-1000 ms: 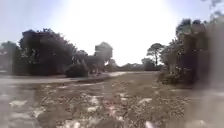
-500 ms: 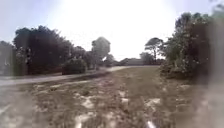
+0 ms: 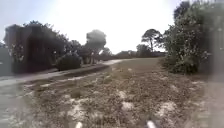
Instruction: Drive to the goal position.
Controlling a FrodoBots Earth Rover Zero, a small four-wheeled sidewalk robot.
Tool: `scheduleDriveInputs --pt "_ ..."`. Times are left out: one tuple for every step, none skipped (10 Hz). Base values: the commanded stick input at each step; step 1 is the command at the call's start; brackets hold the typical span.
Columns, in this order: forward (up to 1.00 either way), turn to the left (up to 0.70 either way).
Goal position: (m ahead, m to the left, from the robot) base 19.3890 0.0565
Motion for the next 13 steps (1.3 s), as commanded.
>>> scheduleDriveInputs --pt "1.0 0.0" --pt "1.0 0.0" --pt "1.0 0.02" --pt "1.0 0.04" --pt "1.0 0.04" --pt "1.0 0.17" --pt "1.0 0.4" --pt "1.0 0.4" --pt "1.0 0.4" --pt "1.0 0.4" --pt "1.0 0.4" --pt "1.0 0.33" --pt "1.0 0.17"
